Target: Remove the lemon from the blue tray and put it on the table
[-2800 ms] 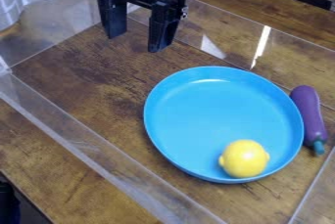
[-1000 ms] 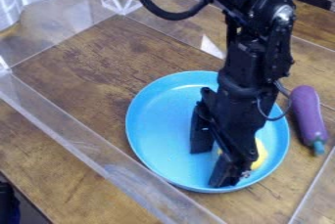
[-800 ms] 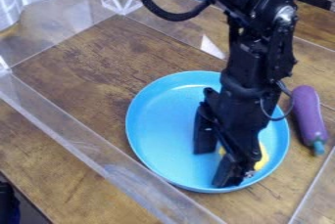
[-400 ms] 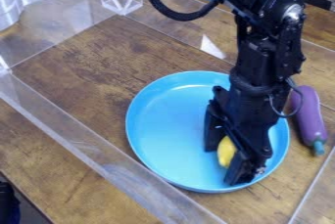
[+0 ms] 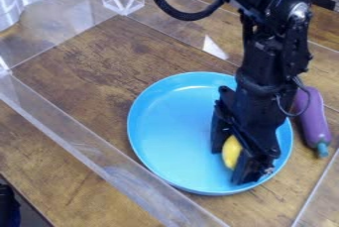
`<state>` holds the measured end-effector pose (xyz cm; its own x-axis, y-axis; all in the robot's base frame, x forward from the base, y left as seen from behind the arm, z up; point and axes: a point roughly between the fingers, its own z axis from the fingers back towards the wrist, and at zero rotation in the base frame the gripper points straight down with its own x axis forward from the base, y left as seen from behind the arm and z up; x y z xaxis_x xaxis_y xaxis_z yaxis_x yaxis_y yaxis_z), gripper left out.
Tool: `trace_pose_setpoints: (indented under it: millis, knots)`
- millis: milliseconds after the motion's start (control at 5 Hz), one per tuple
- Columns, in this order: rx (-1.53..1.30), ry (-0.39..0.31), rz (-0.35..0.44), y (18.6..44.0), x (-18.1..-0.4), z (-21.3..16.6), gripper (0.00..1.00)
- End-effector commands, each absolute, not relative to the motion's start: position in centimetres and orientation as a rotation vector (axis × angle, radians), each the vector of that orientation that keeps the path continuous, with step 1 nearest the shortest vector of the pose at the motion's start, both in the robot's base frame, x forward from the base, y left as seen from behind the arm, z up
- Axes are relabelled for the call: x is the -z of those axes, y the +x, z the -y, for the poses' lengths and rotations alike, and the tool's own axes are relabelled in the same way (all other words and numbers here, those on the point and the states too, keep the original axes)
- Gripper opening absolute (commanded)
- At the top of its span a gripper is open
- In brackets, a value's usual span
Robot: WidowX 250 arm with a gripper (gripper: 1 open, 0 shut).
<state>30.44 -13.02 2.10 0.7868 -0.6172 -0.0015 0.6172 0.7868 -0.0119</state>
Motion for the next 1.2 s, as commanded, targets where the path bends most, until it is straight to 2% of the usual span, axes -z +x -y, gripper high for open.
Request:
trace_pose_setpoints:
  millis: [0,1000]
  knots:
    - [0.683,-0.02,-0.013,30.23,-0.81,13.53,0.0]
    - [0.667,-0.045,0.001,30.85,-0.29,14.16,0.0]
